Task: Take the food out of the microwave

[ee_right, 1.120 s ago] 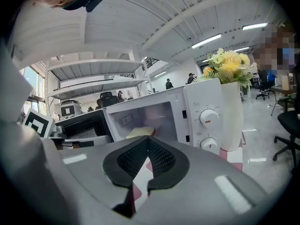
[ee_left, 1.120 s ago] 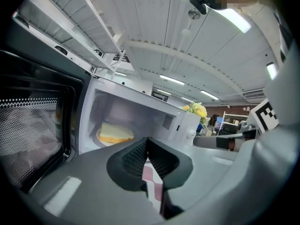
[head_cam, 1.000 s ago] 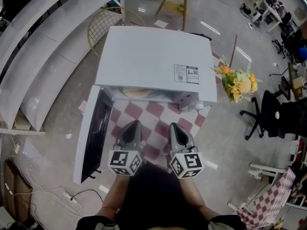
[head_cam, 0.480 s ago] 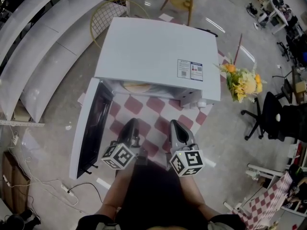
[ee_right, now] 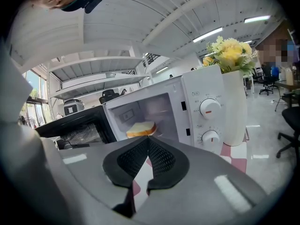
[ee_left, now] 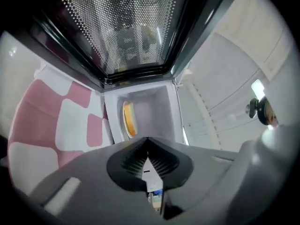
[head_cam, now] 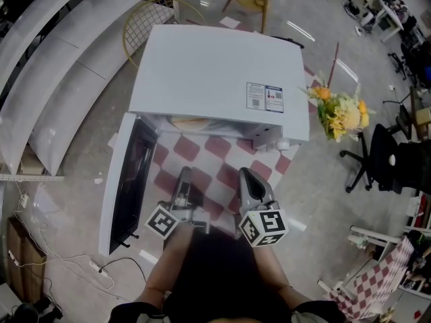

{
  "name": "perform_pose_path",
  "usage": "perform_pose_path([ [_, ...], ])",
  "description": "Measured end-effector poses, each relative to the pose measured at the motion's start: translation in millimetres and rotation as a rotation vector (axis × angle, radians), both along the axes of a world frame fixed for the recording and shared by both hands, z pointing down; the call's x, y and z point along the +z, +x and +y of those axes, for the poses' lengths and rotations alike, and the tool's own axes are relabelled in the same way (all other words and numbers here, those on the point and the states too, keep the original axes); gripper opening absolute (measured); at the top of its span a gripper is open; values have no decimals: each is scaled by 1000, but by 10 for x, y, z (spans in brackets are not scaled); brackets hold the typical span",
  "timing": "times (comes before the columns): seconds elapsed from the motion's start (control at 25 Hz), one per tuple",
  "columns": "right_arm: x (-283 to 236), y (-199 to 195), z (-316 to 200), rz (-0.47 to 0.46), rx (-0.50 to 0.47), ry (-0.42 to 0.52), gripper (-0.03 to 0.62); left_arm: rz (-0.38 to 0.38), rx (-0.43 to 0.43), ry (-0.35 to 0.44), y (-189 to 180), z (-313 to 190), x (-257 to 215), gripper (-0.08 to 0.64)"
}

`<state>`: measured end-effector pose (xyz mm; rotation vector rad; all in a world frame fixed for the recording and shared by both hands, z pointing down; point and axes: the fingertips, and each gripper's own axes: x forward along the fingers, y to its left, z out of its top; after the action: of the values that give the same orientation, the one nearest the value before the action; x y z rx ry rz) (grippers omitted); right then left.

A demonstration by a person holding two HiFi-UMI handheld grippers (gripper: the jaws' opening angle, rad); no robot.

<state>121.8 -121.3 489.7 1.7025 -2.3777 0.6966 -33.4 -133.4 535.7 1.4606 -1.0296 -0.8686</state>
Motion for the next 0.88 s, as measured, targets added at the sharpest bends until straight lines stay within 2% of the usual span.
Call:
perform_pose_path([
  [0.2, 14, -25, -18, -7, 0, -5, 1, 116, -9, -14, -3, -41, 21, 11],
  [0.28, 25, -28, -21, -6, 0, -9, 0, 143, 13, -17, 33, -53, 36, 77],
  [0.36, 30, -30, -21, -5, 1, -11, 0, 175, 29, -20, 66, -60, 49, 103],
  [0.88, 132, 48, -17, -3, 18, -42, 0, 243, 30, -18, 168, -248, 92, 121],
])
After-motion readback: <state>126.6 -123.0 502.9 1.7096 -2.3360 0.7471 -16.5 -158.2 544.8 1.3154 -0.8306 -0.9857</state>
